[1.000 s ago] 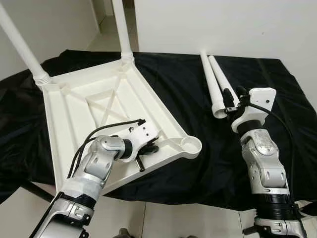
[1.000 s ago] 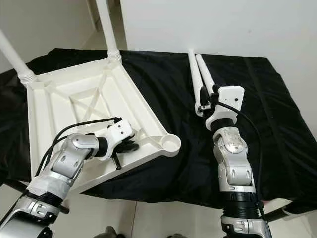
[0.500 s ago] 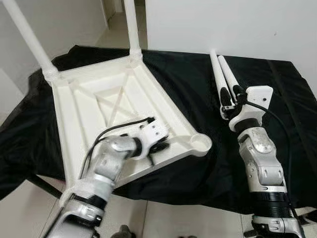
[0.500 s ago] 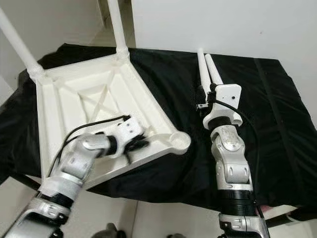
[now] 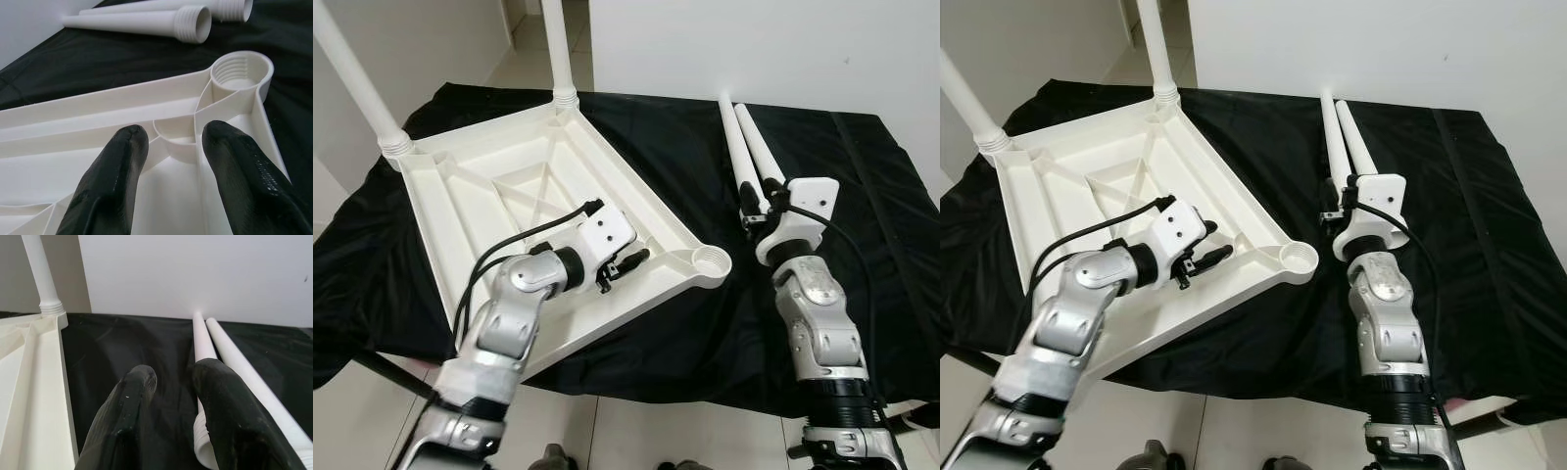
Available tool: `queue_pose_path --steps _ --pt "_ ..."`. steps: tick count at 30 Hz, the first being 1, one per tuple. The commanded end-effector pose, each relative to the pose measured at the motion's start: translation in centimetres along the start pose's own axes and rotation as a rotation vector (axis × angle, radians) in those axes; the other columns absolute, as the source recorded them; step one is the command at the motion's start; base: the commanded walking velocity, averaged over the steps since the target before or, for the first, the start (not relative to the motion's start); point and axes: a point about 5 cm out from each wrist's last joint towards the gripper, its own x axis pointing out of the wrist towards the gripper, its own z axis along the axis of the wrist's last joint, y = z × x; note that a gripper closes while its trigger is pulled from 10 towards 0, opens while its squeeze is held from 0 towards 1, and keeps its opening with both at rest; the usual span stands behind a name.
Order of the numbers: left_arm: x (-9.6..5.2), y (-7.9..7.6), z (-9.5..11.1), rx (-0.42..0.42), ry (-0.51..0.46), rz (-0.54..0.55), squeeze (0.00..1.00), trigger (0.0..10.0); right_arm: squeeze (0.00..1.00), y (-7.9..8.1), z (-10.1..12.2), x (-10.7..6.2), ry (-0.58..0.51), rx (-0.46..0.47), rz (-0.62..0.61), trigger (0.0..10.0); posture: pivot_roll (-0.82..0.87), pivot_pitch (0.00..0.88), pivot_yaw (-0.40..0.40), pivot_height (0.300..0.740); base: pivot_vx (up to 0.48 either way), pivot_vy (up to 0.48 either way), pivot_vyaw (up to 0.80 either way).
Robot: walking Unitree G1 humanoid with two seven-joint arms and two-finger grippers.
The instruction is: Building children table
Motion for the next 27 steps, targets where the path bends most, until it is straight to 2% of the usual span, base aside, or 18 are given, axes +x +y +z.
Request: queue_pose_path --steps 1,7,8,10,12,21,22,24,25,26,27 --pt "-0.2 -0.1 0.2 -0.035 -0.010 0.025 0.00 10.0 0.00 0.2 -0.2 0.3 -0.001 -0.002 -0.013 10.0 0.09 0.065 -0.002 0.740 0.000 0.000 0.00" --pt "-0.4 0.2 0.6 -0.086 -0.029 0.092 0.00 10.0 0.00 -1.6 -1.0 0.7 0.038 -0.012 -0.148 10.0 0.09 0.053 -0.010 0.740 0.000 0.000 0.00" --pt "-0.3 0.0 0.8 -0.090 -0.038 0.100 0.00 10.0 1.00 -2.5 -1.2 0.8 0.045 -0.011 -0.204 10.0 0.09 0.048 -0.015 0.740 0.000 0.000 0.00" --pt "-0.2 -0.3 1.0 -0.092 -0.046 0.113 0.00 10.0 1.00 -3.8 -1.5 0.7 0.056 0.005 -0.293 10.0 0.09 0.047 -0.018 0.740 0.000 0.000 0.00" --pt "-0.2 -0.4 1.0 -0.105 -0.042 0.114 0.00 10.0 1.00 -4.3 -1.7 0.6 0.061 0.021 -0.327 10.0 0.10 0.043 -0.022 0.740 0.000 0.000 0.00" --pt "-0.2 -0.8 1.0 -0.141 -0.045 0.134 0.00 10.0 1.00 -5.1 -2.8 -0.6 0.049 0.115 -0.444 10.0 0.10 0.038 -0.031 0.740 0.000 0.000 0.00" --pt "-0.2 -0.7 1.0 -0.147 -0.041 0.142 0.00 10.0 0.00 -5.1 -3.6 -1.0 0.063 0.169 -0.463 10.0 0.09 0.041 -0.033 0.740 0.000 0.000 0.00" --pt "-0.2 -0.7 1.0 -0.147 -0.041 0.142 0.00 10.0 0.00 -5.1 -3.6 -1.0 0.063 0.169 -0.463 10.0 0.09 0.041 -0.033 0.740 0.000 0.000 0.00" --pt "-0.3 -0.6 0.9 -0.146 -0.037 0.152 0.00 10.0 0.00 -5.0 -4.4 -1.4 0.078 0.236 -0.481 10.0 0.09 0.043 -0.035 0.740 0.000 0.000 0.00" --pt "-0.3 -0.6 0.9 -0.146 -0.037 0.152 0.00 10.0 0.00 -5.0 -4.4 -1.4 0.078 0.236 -0.481 10.0 0.09 0.043 -0.035 0.740 0.000 0.000 0.00" --pt "-0.3 -0.6 0.8 -0.146 -0.033 0.159 0.00 10.0 0.00 -4.9 -5.0 -1.8 0.087 0.275 -0.488 10.0 0.10 0.045 -0.036 0.740 0.000 0.000 0.00"
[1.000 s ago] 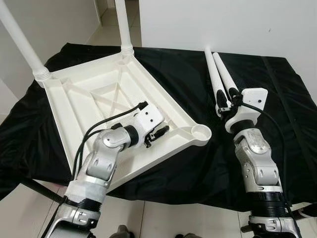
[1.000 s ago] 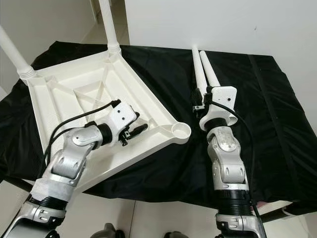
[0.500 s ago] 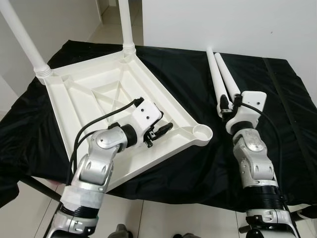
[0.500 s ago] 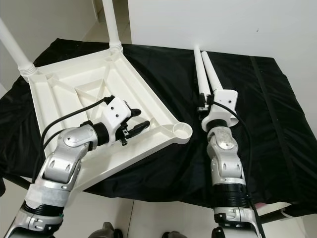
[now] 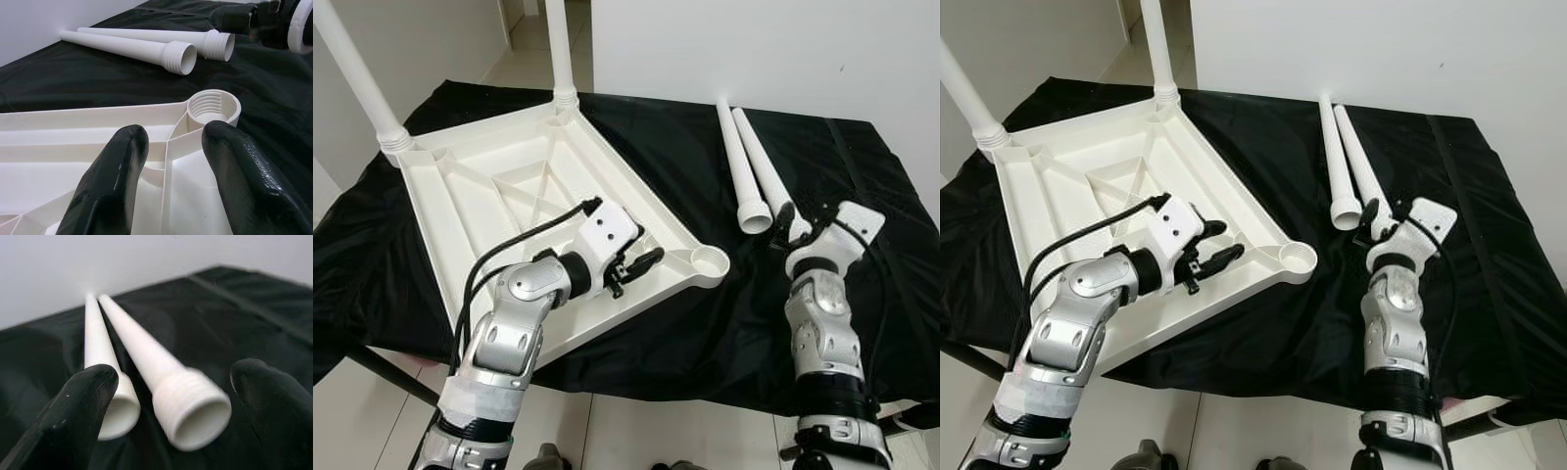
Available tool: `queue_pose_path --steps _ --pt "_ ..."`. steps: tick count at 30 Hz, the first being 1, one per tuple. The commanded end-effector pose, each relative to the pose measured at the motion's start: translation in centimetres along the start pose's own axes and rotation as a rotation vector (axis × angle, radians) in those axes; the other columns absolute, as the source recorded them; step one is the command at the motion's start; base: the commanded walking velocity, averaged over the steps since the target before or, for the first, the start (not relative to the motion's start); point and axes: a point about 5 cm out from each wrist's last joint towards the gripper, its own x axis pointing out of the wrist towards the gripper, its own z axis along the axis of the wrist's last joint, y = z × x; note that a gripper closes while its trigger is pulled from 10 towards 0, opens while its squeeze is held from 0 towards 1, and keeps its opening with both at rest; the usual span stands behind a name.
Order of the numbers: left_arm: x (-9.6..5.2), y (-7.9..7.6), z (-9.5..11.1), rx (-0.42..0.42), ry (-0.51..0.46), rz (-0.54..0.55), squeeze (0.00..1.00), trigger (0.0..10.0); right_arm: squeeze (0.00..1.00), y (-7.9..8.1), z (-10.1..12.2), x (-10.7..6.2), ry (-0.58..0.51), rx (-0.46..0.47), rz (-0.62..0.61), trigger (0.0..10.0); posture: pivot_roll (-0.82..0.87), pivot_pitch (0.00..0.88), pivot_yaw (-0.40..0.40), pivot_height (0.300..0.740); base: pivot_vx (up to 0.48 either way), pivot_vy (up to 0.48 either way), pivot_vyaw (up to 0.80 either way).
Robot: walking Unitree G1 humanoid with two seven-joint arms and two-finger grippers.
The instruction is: Building children table
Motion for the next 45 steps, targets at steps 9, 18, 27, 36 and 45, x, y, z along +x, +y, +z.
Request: queue_pose_path --steps 9,18,27,36,45 --pt "-0.5 0.8 -0.6 0.000 0.038 0.172 0.00 10.0 0.00 -1.2 -3.2 -0.4 0.121 0.245 -0.017 10.0 0.11 0.057 -0.034 0.740 0.000 0.000 0.00" --pt "-0.7 1.1 -0.4 0.009 0.046 0.186 0.00 10.0 0.00 -0.5 -3.4 1.2 0.140 0.337 0.057 10.0 0.12 0.061 -0.027 0.740 0.000 0.000 0.00" --pt "-0.9 1.1 -0.3 0.019 0.052 0.192 0.00 10.0 0.00 0.6 -3.0 2.7 0.123 0.389 0.125 9.0 0.14 0.062 -0.025 0.740 0.000 0.000 0.00" --pt "-1.1 1.2 -0.3 0.020 0.055 0.201 0.00 10.0 0.00 0.3 -3.0 3.1 0.120 0.384 0.098 0.0 0.14 0.065 -0.028 0.740 0.000 0.000 0.00" --pt "-1.2 1.3 -0.3 0.025 0.059 0.210 0.00 10.0 0.00 -0.5 -3.5 2.7 0.103 0.376 0.057 0.0 0.14 0.068 -0.026 0.740 0.000 0.000 0.00"
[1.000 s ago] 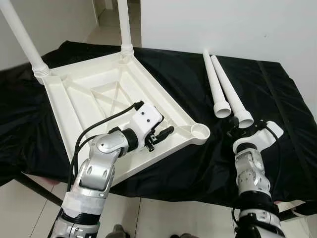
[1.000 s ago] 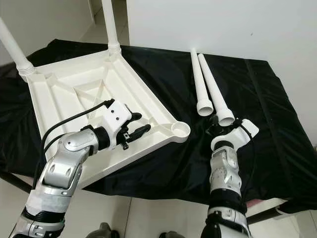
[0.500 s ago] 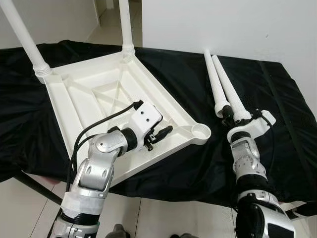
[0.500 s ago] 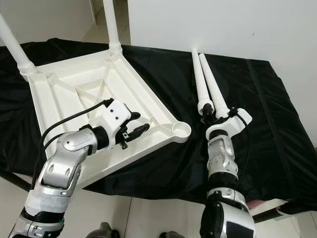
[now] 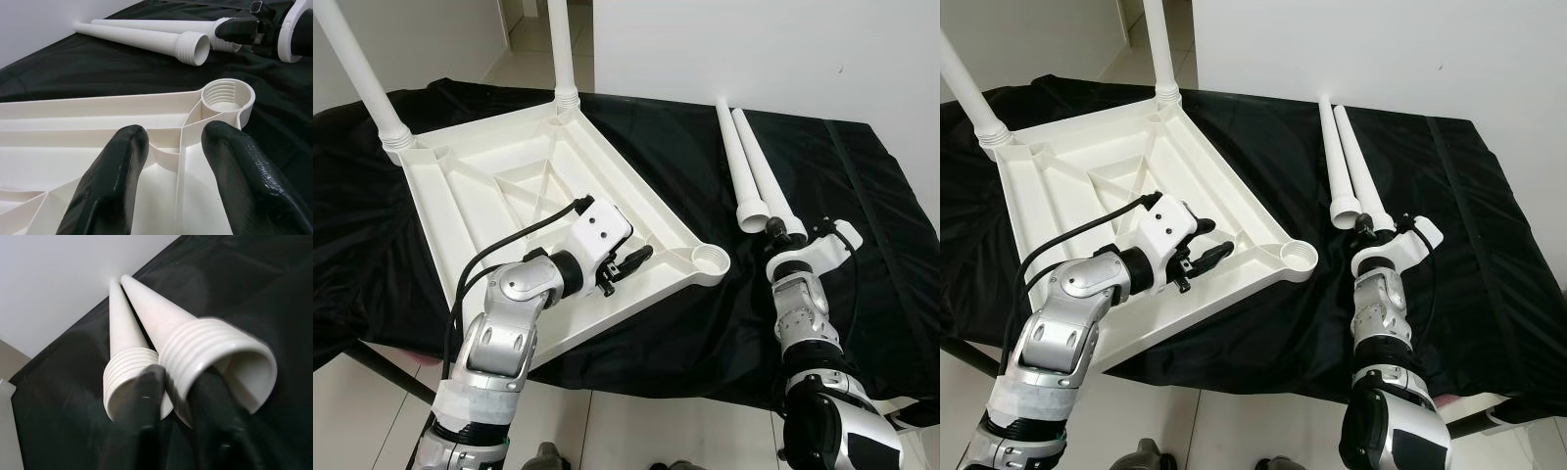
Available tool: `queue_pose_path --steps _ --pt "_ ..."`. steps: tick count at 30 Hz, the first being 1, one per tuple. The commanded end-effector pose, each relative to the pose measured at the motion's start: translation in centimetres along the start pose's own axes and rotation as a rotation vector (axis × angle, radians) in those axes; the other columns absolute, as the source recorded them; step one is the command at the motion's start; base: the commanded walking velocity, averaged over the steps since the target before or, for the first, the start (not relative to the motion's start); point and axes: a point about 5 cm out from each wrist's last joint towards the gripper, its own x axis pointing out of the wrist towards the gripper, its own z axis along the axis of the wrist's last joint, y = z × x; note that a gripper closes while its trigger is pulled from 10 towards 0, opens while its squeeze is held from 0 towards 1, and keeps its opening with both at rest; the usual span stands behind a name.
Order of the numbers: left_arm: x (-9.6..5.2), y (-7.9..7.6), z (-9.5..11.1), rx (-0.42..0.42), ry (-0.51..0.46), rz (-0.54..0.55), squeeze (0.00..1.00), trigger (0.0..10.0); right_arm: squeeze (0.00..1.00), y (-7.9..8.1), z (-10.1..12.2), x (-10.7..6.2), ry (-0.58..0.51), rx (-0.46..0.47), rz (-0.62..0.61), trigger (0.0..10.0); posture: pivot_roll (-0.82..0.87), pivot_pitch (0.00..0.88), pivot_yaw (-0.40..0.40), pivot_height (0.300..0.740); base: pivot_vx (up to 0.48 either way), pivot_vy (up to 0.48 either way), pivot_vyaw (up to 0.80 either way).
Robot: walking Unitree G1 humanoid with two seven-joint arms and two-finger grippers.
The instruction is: Building children table
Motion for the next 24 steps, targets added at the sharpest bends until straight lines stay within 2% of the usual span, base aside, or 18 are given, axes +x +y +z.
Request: queue_pose_path --steps 1,8,9,13,14,15,17,20,22,23,24 --pt "-0.3 0.7 -0.3 -0.005 0.013 0.155 0.00 10.0 0.00 -0.5 -0.2 -0.2 -0.007 0.004 -0.023 0.0 0.14 0.068 -0.026 0.740 0.000 0.000 0.00" --pt "-0.2 0.7 -0.2 0.020 0.013 0.165 0.00 10.0 0.00 -0.8 -0.7 -0.5 -0.011 -0.033 -0.025 0.0 0.13 0.068 -0.025 0.740 0.000 0.000 0.00" --pt "-0.1 0.7 -0.2 0.023 0.011 0.168 0.00 10.0 0.00 -0.7 -0.6 -0.6 -0.023 -0.049 -0.022 4.6 0.13 0.067 -0.025 0.740 0.000 0.000 0.00" --pt "-0.1 0.7 -0.2 0.023 0.009 0.169 0.00 10.0 0.00 -0.4 -0.4 -0.7 -0.057 -0.093 -0.006 4.6 0.13 0.067 -0.025 0.740 0.000 0.000 0.00" --pt "-0.1 0.7 -0.2 0.011 0.007 0.162 0.00 10.0 0.00 0.8 0.4 -0.9 -0.128 -0.191 0.053 10.0 0.13 0.067 -0.024 0.740 0.000 0.000 0.00" --pt "-0.1 0.7 -0.2 0.011 0.007 0.162 0.00 10.0 0.00 0.8 0.4 -0.9 -0.128 -0.191 0.053 10.0 0.13 0.067 -0.024 0.740 0.000 0.000 0.00" --pt "-0.1 0.9 -0.2 -0.006 0.001 0.162 0.00 10.0 0.00 2.5 1.4 -1.1 -0.222 -0.302 0.124 10.0 0.13 0.063 -0.020 0.740 0.000 0.000 0.00" --pt "-0.1 1.0 -0.2 -0.018 -0.006 0.158 0.00 10.0 0.00 3.3 1.8 -1.2 -0.262 -0.349 0.155 10.0 0.13 0.063 -0.020 0.740 0.000 0.000 0.00" --pt "0.0 1.5 0.0 -0.063 -0.023 0.131 0.00 10.0 0.00 5.1 2.6 -1.5 -0.341 -0.441 0.236 10.0 0.13 0.060 -0.022 0.740 0.000 0.000 0.00" --pt "0.0 1.5 0.0 -0.063 -0.023 0.131 0.00 10.0 0.00 5.1 2.6 -1.5 -0.341 -0.441 0.236 10.0 0.13 0.060 -0.022 0.740 0.000 0.000 0.00" --pt "0.0 1.8 0.3 -0.079 -0.036 0.115 0.00 10.0 0.00 6.0 2.8 -1.6 -0.374 -0.469 0.276 10.0 0.13 0.058 -0.022 0.740 0.000 0.000 0.00"
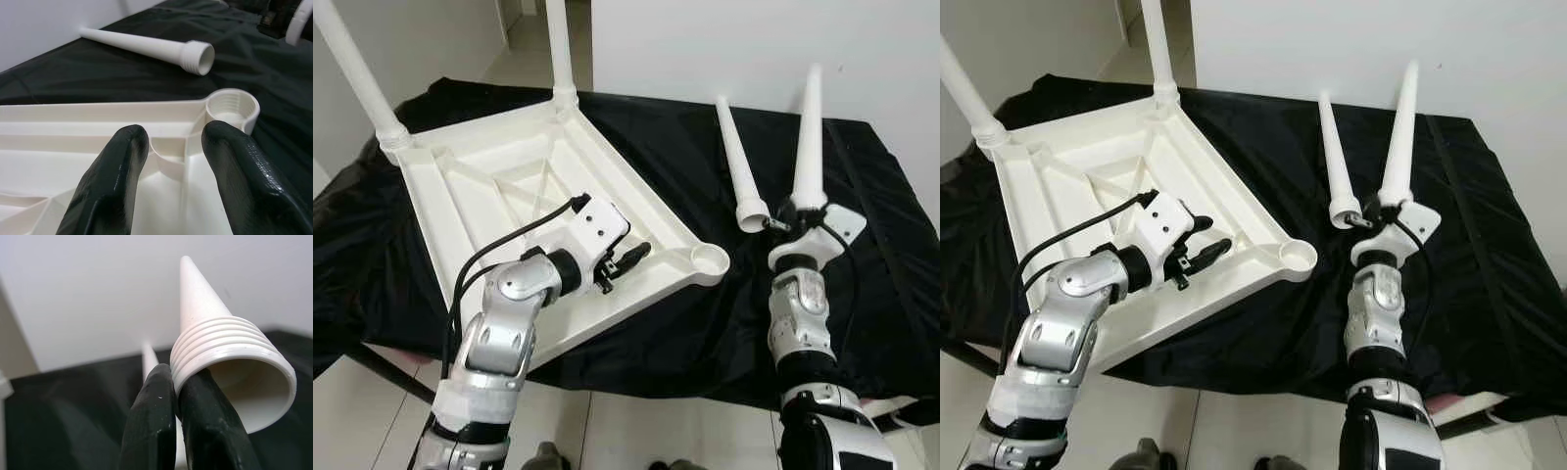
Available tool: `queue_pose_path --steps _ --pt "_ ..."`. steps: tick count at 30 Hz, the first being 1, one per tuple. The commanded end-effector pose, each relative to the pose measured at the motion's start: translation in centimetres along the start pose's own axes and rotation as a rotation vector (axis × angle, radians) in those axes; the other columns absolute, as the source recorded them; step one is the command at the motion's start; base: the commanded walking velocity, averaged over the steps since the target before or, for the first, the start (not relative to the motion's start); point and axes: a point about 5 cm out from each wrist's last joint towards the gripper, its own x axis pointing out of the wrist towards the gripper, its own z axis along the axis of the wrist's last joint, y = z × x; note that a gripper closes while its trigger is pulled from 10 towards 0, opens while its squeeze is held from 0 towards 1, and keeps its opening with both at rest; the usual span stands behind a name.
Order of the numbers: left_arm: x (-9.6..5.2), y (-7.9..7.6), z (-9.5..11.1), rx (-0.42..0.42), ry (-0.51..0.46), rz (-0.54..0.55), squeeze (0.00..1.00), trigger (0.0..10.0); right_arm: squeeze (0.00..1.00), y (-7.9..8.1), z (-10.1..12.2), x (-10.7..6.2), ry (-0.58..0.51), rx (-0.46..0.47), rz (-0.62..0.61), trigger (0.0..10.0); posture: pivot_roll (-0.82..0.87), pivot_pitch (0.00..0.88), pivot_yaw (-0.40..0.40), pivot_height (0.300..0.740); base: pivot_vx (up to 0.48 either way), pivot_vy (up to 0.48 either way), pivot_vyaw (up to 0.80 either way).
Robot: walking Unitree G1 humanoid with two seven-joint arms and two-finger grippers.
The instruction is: Building children table
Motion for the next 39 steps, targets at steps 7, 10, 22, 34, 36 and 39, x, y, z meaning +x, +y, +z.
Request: queue_pose_path --steps 7,10,22,34,36,39 --pt "0.3 2.0 2.2 -0.243 -0.150 -0.007 0.00 10.0 0.00 4.3 2.8 0.2 -0.182 -0.135 0.238 10.0 0.13 0.049 -0.029 0.740 0.000 0.000 0.00" --pt "0.5 2.3 3.6 -0.339 -0.241 -0.080 0.43 10.0 0.00 6.0 3.0 -0.4 -0.212 -0.157 0.340 10.0 0.14 0.041 -0.034 0.740 0.000 0.000 0.00" --pt "1.9 4.7 6.0 -0.584 -0.363 -0.191 1.00 10.0 0.00 8.9 1.9 -2.9 -0.203 -0.191 0.556 10.0 0.13 0.036 -0.061 0.740 0.000 0.000 0.00" --pt "3.7 5.4 6.1 -0.746 -0.290 -0.208 0.00 10.0 0.00 11.1 2.3 -4.7 -0.268 -0.241 0.727 10.0 0.13 0.027 -0.069 0.740 0.000 0.000 0.00" --pt "4.0 5.5 5.6 -0.751 -0.250 -0.189 0.00 10.0 0.00 11.3 2.4 -4.8 -0.276 -0.241 0.736 10.0 0.13 0.026 -0.069 0.740 0.000 0.000 0.00" --pt "4.0 5.5 5.6 -0.751 -0.250 -0.189 0.00 10.0 0.00 11.3 2.4 -4.8 -0.276 -0.241 0.736 10.0 0.13 0.026 -0.069 0.740 0.000 0.000 0.00"
